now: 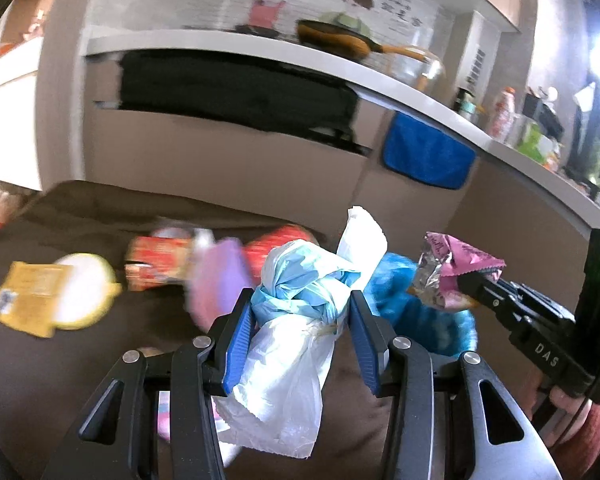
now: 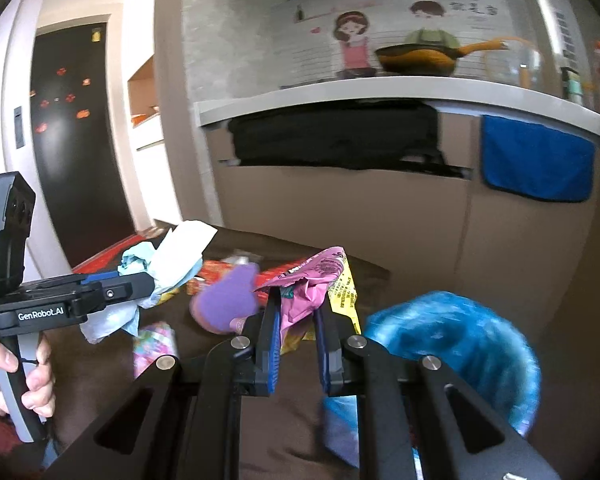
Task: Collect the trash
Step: 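Drop the white tissue and pink wrapper into the bin with both grippers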
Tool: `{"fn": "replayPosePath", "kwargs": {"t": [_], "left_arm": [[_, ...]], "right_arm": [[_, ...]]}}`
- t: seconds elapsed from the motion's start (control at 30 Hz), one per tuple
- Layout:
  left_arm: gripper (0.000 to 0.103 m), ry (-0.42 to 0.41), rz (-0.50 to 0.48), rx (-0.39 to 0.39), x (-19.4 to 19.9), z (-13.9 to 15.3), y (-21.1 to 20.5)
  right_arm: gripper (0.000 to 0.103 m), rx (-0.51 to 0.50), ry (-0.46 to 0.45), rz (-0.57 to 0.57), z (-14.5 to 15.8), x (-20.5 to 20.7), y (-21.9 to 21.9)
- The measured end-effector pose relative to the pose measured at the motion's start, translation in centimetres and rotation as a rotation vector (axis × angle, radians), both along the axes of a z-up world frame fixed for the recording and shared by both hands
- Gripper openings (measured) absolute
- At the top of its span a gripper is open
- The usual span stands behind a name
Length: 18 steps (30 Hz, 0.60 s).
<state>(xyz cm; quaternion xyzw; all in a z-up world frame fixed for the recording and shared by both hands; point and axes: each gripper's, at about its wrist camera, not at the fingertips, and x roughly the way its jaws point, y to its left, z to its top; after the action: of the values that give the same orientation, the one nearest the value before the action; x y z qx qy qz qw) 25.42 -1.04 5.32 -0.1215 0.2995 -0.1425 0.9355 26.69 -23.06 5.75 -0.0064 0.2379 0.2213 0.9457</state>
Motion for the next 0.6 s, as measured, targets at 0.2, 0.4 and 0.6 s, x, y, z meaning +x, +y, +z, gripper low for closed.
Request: {"fn": "replayPosePath", "kwargs": {"t": [0.2, 0.4, 0.6], "left_arm": [[0.047, 0.044, -0.134, -0.063, 3.9, -1.7, -7.8], [0.047, 0.068, -0.242, -0.034, 6.9, -3.5, -14.2], [0.048, 0.135, -0.292, -0.092, 10.9, -5.4, -16.9]], "right_arm": [[0.013, 0.004, 0.024, -0.119, -1.2, 0.8, -6.5], [0.014, 0.039, 0.099, -0.201, -4.4, 2.9, -11.7], [0.014, 0.08, 0.162, -0.209, -7.7, 4.9, -13.5]]}}
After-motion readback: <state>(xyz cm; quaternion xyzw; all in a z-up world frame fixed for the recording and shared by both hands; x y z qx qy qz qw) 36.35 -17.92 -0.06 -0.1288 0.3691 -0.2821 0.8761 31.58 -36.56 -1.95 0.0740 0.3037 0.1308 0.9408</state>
